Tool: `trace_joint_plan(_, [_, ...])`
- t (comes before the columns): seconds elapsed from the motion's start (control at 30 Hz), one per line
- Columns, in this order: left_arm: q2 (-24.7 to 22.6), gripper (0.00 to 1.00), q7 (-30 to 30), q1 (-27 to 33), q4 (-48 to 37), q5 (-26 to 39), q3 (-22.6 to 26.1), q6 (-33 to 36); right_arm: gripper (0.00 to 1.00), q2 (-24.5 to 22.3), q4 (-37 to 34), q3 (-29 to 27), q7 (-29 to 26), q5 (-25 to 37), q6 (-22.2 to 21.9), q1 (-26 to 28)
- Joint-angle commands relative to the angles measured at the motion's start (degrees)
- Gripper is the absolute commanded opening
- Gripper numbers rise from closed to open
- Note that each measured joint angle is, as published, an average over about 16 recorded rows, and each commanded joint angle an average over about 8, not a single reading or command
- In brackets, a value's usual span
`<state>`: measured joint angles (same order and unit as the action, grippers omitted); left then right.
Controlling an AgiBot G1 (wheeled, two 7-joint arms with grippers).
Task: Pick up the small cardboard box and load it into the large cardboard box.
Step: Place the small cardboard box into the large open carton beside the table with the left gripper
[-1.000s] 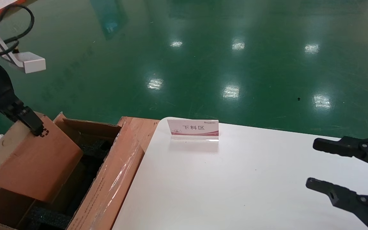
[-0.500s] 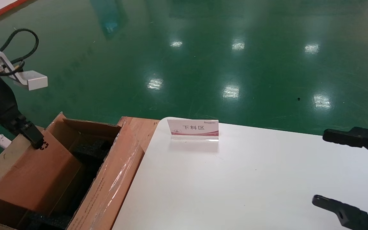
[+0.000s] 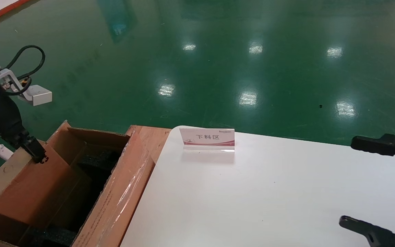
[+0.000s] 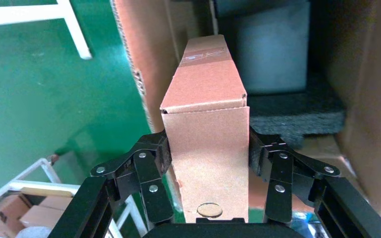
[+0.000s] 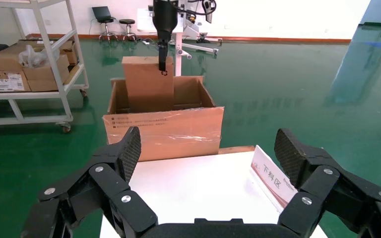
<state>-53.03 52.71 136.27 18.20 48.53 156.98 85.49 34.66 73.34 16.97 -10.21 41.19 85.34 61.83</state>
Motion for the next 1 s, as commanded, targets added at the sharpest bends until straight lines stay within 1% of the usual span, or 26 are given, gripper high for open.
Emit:
trace_joint_plan(0.03, [0.1,0.0,-0.7,-1.1,-1.0,0.0,-0.1,-0.6,1.0,0.0,0.0,0.0,0.0,0.0,0.0,0.0])
trace_joint_plan(0.47, [-0.6,0.0,-3.4,-7.2,-8.0,-1.2,-1.2,-3.0,1.0,0.0,0.0,0.0,0.0,0.0,0.0,0.0])
trace_joint_plan(1.0, [-1.5,0.0,-5.2,-11.4,-13.7,-1.9,-1.8,-3.6,1.0,0.0,0.0,0.1,0.0,-0.1,0.0,0.0])
